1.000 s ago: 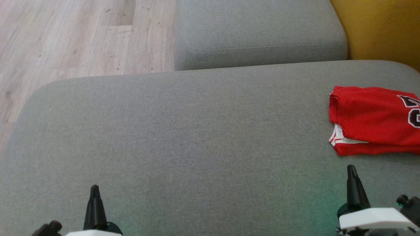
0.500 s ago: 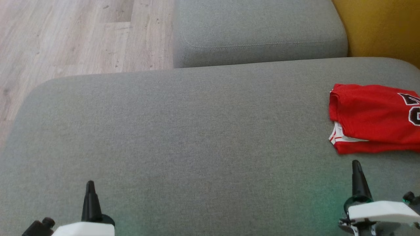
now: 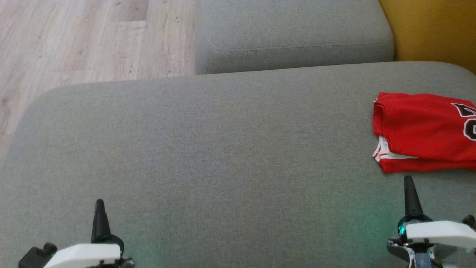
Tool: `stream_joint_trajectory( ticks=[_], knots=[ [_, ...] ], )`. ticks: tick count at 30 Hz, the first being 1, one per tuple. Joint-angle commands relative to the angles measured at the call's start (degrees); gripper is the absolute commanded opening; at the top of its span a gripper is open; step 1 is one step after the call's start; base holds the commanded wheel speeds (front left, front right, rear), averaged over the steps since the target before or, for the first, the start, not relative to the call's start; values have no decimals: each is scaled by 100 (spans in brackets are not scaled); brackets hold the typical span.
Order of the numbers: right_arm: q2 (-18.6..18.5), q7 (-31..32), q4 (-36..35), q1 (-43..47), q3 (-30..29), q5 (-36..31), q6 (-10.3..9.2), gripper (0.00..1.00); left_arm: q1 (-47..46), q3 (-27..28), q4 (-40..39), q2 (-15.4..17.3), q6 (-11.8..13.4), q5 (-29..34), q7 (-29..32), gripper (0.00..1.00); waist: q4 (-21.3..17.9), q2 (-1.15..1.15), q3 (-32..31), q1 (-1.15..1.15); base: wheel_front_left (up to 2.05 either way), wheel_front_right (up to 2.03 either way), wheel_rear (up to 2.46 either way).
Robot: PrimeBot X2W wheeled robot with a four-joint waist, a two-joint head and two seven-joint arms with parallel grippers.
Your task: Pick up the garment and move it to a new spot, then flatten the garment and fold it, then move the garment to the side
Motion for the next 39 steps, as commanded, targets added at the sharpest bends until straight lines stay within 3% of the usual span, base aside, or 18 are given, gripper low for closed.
stream_joint_trajectory(
  ticks=[1,39],
  knots=[
    [-111,62,-159,-387,41,213,28,0,-357,203,-139,81,-47,-196,36,0,-2,0,8,-1,0,0,0],
    [-106,685,80,-966,-274,2751,40,0,-998,581,189,59,-191,-2745,670,0,-51,0,176,-1,0,0,0]
  ],
)
